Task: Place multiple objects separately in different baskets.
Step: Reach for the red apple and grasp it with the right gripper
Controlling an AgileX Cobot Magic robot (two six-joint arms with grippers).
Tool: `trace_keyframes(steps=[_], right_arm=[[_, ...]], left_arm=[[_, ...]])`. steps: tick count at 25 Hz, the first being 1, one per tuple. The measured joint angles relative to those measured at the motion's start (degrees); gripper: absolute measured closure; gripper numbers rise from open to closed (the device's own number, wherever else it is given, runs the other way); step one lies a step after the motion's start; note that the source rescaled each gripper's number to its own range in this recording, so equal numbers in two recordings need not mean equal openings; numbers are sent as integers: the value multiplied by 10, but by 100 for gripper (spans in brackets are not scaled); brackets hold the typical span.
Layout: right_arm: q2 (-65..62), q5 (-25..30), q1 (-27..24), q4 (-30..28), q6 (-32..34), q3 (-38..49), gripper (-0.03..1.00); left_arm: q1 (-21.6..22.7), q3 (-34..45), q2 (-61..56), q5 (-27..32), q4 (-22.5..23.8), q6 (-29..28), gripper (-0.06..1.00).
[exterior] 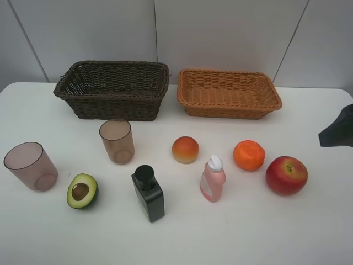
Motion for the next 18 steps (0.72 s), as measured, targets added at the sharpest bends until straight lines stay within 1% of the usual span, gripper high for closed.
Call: trace_keyframes(steps=[3,9,18], right_arm=[[36,-16,0,5,-7,0,6],[102,-28,1,12,-26,-1,6],[182,-68,52,10,-27,-1,8]], left_arm=[[0,0,0,0,0,0,-6],[0,0,0,0,0,0,-6],[0,0,0,0,0,0,-6]])
